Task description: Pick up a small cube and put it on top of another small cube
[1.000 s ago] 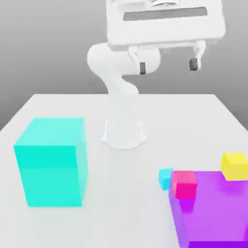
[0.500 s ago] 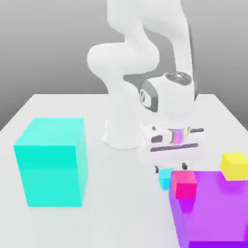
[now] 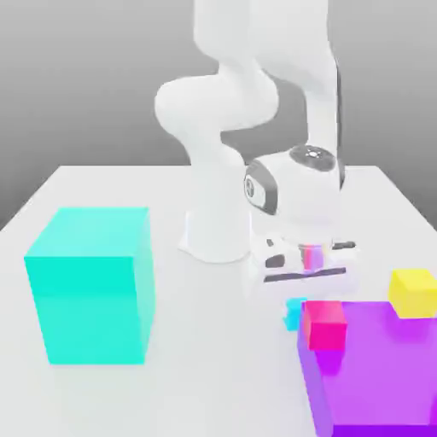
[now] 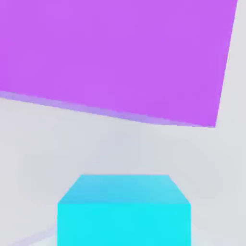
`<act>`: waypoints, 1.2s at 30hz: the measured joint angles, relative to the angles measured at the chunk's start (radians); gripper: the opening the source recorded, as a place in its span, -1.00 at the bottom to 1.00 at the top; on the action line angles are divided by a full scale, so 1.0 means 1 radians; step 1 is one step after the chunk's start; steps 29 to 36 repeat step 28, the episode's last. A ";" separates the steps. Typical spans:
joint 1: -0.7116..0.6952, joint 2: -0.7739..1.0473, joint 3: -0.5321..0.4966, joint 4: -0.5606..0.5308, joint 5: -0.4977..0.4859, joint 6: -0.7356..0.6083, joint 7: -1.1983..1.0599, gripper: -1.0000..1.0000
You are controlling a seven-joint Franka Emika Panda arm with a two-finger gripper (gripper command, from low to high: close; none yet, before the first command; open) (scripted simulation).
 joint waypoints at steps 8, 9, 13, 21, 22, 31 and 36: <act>0.049 -0.243 -0.012 0.041 0.094 -0.196 0.000 -1.00; 0.056 -0.248 -0.008 0.072 0.081 -0.233 -0.022 -1.00; 0.094 -0.253 0.007 0.208 0.027 -0.398 -0.146 -1.00; 0.182 -0.230 0.053 0.460 -0.016 -0.688 -0.425 -1.00; 0.184 -0.205 0.055 0.460 -0.022 -0.665 -0.429 -1.00; 0.185 -0.122 0.059 0.439 -0.041 -0.563 -0.423 1.00; 0.185 -0.122 0.059 0.439 -0.041 -0.563 -0.423 1.00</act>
